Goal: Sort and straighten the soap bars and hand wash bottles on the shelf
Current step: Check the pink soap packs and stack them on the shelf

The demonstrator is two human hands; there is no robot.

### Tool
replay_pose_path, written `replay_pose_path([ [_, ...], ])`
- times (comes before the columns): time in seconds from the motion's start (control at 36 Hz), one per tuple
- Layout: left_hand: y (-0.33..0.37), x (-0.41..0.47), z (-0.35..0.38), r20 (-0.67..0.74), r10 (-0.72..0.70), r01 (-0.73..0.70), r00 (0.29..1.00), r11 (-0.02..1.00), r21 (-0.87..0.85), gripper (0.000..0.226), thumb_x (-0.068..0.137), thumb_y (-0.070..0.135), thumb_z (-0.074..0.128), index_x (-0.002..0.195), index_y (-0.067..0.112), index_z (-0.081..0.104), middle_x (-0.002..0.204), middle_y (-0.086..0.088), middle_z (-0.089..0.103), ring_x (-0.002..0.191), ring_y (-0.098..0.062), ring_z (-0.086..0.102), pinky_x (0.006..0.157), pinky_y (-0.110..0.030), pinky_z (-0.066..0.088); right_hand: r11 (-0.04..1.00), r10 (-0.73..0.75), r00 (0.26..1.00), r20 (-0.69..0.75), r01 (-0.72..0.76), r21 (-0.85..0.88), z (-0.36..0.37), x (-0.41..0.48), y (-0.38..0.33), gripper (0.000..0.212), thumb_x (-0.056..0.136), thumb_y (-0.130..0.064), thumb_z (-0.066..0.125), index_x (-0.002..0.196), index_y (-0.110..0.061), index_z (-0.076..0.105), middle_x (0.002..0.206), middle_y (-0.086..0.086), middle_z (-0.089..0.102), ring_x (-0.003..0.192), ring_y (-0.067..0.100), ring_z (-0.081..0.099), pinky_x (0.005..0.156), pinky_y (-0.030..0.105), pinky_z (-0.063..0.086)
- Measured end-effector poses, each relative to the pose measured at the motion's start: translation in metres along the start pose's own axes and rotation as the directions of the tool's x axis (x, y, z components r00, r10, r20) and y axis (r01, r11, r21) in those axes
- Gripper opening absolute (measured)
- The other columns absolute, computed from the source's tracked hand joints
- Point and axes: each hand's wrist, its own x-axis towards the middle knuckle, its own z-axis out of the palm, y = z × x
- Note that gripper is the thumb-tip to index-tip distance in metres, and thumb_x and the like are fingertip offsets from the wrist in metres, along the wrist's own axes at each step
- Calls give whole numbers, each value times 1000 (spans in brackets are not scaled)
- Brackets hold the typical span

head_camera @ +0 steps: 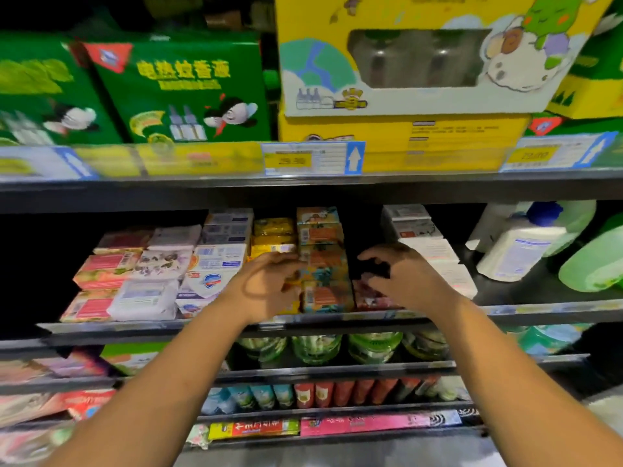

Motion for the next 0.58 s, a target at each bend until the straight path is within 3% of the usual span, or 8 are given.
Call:
replay_pose_path([
  [0.06, -13, -14, -14, -40, -51, 52, 998, 998, 39, 82, 77, 68, 16, 146, 36, 46, 151, 9, 45, 140, -15, 38, 114, -33, 35, 1000, -15, 1000, 18, 15, -19, 8, 8, -19, 37, 90, -30, 72, 126, -29, 66, 126, -7, 64, 116, 16, 59, 85, 17, 37],
  [0.17, -47, -43, -36, -121, -112, 116, 986, 993, 23, 53, 93, 50, 41, 142, 35, 51, 144, 6, 52, 131, -20, 48, 109, -31, 39, 998, -44, 996, 79, 47, -30, 27, 26, -68, 45, 86, -25, 75, 129, -28, 64, 131, -5, 59, 121, 16, 53, 91, 20, 35],
  [0.22, -69, -59, -45, -128, -174, 169, 976, 984, -47, 59, 85, 51, 40, 140, 33, 55, 142, 5, 54, 126, -22, 53, 107, -33, 42, 997, -64, 988, 139, 69, -28, 39, 37, -92, 50, 87, -28, 74, 134, -31, 59, 140, -2, 57, 128, 20, 51, 94, 20, 35],
  [0.28, -94, -75, -50, -160, -226, 212, 961, 972, -100, 64, 82, 55, 41, 137, 28, 59, 137, 1, 58, 121, -24, 57, 105, -34, 44, 995, -75, 976, 203, 88, -56, 50, 45, -117, 52, 90, -34, 72, 139, -34, 54, 145, -3, 51, 134, 19, 45, 94, 18, 33],
  [0.42, -151, -112, -58, -231, -340, 329, 911, 940, -87, 46, 92, 37, 59, 129, 10, 61, 119, -14, 63, 110, -35, 59, 88, -36, 47, 984, -114, 969, 221, 140, -106, 79, 61, -177, 55, 91, -44, 69, 141, -36, 49, 151, -5, 43, 135, 21, 42, 99, 27, 36],
  [0.53, -194, -134, -56, -263, -412, 384, 872, 910, -153, 52, 95, 38, 62, 137, 9, 56, 136, -14, 57, 128, -35, 49, 106, -39, 41, 967, -192, 954, 232, 224, -118, 99, 74, -214, 56, 89, -44, 71, 140, -28, 54, 147, 0, 46, 137, 23, 38, 107, 28, 30],
  [0.58, -214, -138, -57, -261, -442, 406, 858, 896, -180, 60, 95, 50, 54, 142, 12, 53, 149, -11, 48, 141, -33, 38, 117, -41, 32, 963, -204, 942, 267, 242, -116, 110, 81, -228, 59, 89, -45, 70, 142, -28, 51, 147, 1, 45, 136, 22, 35, 106, 27, 29],
])
